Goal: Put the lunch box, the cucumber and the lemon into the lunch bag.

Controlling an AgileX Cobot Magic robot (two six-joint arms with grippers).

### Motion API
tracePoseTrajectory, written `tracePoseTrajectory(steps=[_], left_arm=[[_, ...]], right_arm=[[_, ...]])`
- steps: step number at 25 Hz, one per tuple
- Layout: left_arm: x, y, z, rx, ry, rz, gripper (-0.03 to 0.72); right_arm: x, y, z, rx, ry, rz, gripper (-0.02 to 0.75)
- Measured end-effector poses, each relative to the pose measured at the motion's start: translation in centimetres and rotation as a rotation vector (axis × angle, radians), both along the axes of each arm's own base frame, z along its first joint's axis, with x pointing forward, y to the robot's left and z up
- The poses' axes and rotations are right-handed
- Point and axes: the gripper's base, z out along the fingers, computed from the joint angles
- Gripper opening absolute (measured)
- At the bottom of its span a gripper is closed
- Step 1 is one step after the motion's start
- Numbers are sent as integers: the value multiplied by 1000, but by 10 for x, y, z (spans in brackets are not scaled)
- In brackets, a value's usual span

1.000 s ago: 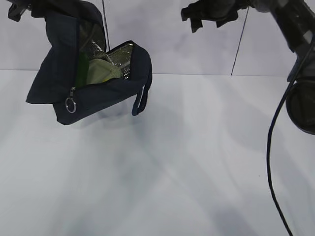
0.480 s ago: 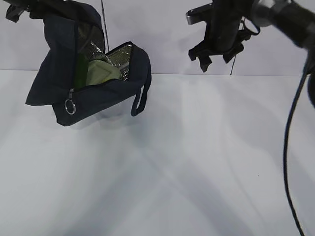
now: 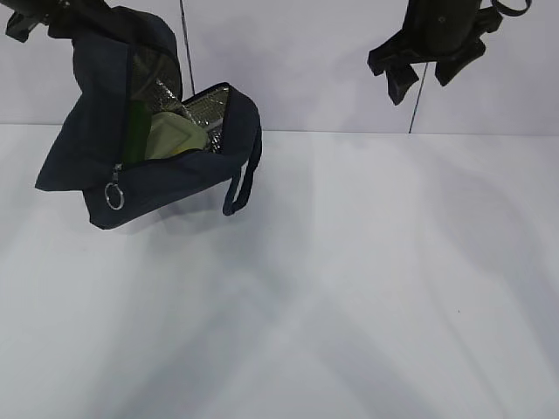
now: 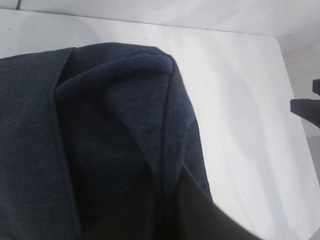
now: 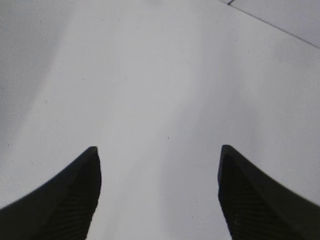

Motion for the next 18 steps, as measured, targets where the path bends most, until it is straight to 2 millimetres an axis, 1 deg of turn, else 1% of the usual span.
tracePoseTrajectory(steps=[2,7,10,12,15,18], left_arm=[[-1,0,0,2,8,-10,8],[-3,-1,-1,24,-7,-53,8],[-3,-1,-1,33,-18,-68,8],[-3,-1,-1,37,-23,-73,8],[-4,-7,-2,43,-27,-92,8],[-8,-25,-1,51,-34,-136,8]], right_arm=[[-11,-3,3,-3,18,-5,549],[-46,-14,0,-13,97,-29,549],[-70,-21,10,-5,104,-44,549],[-82,-24,18,13,95,-46,549],[-91,-25,28,32,73,-45,549],[-93,-25,31,47,72,-44,549]])
